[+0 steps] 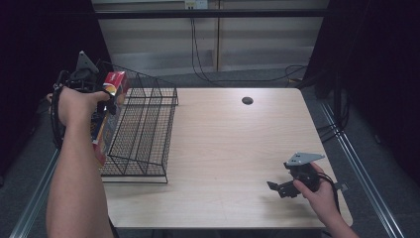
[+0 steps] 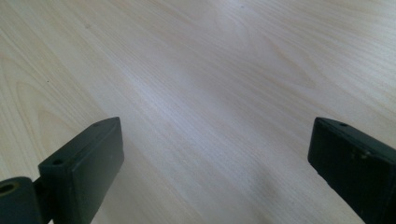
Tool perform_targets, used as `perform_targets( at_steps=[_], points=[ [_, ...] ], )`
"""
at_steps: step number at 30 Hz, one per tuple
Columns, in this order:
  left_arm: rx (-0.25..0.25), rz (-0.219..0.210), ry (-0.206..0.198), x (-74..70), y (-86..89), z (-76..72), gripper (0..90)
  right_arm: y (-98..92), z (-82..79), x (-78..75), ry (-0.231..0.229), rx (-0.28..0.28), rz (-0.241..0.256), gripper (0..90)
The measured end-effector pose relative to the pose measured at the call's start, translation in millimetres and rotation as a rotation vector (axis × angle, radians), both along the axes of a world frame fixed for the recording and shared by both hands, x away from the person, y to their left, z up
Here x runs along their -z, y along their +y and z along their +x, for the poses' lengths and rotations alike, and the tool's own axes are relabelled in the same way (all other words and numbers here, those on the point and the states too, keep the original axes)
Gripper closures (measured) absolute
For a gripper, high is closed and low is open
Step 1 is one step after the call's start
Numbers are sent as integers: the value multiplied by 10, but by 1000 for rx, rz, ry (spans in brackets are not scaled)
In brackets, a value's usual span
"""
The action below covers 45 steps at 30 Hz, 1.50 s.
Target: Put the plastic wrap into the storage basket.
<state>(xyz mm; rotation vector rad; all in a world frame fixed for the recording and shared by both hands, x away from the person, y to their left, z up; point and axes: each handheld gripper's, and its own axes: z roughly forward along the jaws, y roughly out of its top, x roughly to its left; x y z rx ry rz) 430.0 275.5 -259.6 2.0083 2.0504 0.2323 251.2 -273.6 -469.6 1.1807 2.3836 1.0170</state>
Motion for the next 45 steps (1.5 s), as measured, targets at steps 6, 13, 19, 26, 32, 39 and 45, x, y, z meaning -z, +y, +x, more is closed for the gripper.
perform_targets(
  at_steps=[6, 13, 19, 26, 32, 39, 45],
  points=[
    [-2, 8, 4, 59, 21, 12, 439, 1, -1, -2, 1, -1, 3, 34],
    [-19, 5, 10, 156, 55, 31, 436, 16, -7, 0, 13, 0, 5, 34],
    [-21, 13, 18, 194, 23, 53, 434, 15, -4, 1, 14, -1, 4, 34],
    [-24, 12, 15, 230, 9, 65, 432, 4, -3, 2, 4, -5, 4, 34],
    [-29, 7, 9, 238, 17, 61, 427, 9, -3, 4, 6, -9, 2, 34],
    [-35, 3, -9, 274, 45, 53, 419, 13, -8, 3, 10, -2, 0, 34],
    [-57, -6, -28, 241, 99, 48, 406, 27, 0, 16, 10, -12, -2, 34]
  ],
)
